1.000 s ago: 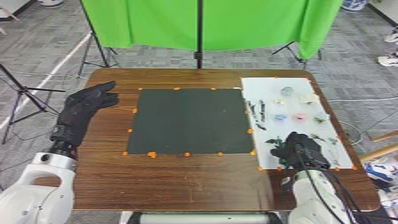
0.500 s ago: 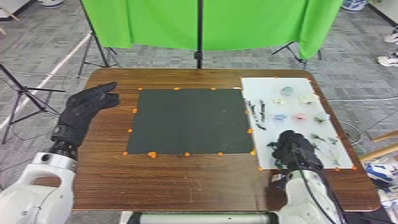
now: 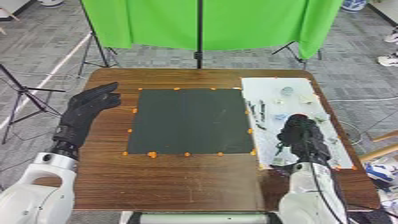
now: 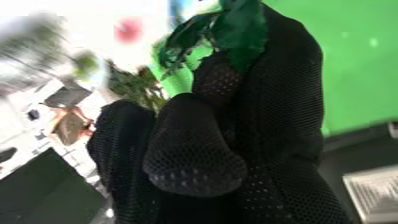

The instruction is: Arrange flowers

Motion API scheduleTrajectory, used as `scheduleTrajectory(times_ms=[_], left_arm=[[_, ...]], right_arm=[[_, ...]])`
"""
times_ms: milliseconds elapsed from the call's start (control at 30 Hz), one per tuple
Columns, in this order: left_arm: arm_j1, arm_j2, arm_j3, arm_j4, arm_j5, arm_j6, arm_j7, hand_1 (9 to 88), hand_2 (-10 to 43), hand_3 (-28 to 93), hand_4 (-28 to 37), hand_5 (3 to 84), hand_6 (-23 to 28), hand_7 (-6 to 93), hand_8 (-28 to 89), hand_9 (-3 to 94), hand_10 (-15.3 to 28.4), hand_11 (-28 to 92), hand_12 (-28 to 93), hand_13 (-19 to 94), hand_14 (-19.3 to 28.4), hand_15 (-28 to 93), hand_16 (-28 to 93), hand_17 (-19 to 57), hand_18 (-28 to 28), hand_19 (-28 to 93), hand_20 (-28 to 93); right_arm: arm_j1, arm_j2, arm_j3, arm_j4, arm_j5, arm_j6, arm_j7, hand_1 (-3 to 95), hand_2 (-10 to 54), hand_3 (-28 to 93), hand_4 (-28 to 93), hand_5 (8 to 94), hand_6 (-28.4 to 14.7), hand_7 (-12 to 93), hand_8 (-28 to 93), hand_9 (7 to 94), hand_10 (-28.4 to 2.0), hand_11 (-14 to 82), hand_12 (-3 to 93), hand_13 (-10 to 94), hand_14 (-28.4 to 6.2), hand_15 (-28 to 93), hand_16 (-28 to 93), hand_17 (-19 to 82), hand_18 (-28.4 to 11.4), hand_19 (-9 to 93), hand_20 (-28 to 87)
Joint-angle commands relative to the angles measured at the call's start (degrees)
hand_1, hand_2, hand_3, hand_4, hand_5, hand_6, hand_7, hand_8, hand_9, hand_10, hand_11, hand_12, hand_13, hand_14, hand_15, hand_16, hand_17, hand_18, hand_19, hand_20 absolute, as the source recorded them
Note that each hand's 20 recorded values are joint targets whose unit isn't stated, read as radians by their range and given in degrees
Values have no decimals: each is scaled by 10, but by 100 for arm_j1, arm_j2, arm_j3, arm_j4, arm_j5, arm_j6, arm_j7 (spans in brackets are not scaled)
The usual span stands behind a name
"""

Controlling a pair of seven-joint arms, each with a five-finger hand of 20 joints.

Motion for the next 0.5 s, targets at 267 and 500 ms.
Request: scheduleTrajectory(times_ms=[267,500], left_arm=[[-71,878,-188,462,-746,559,260,291,24,605,-208,446,59,96,-44,437,154,181,133,367,200,227,-11,85,138,168,166],[-112,965,-281,471,-818,592,319,279,31,615,-223,453,60,99,-46,438,154,184,131,369,201,231,-13,87,137,169,166]], right_arm=[[2284,147,-1731,293,1203,5,-632,920,-95,-283,694,587,-42,618,261,812,-133,345,767,923,6,632,418,691,-111,932,575],[2503,105,-1999,324,1207,-149,-641,916,-95,-283,706,587,-41,620,261,813,-130,352,763,926,7,632,417,695,-108,932,575]])
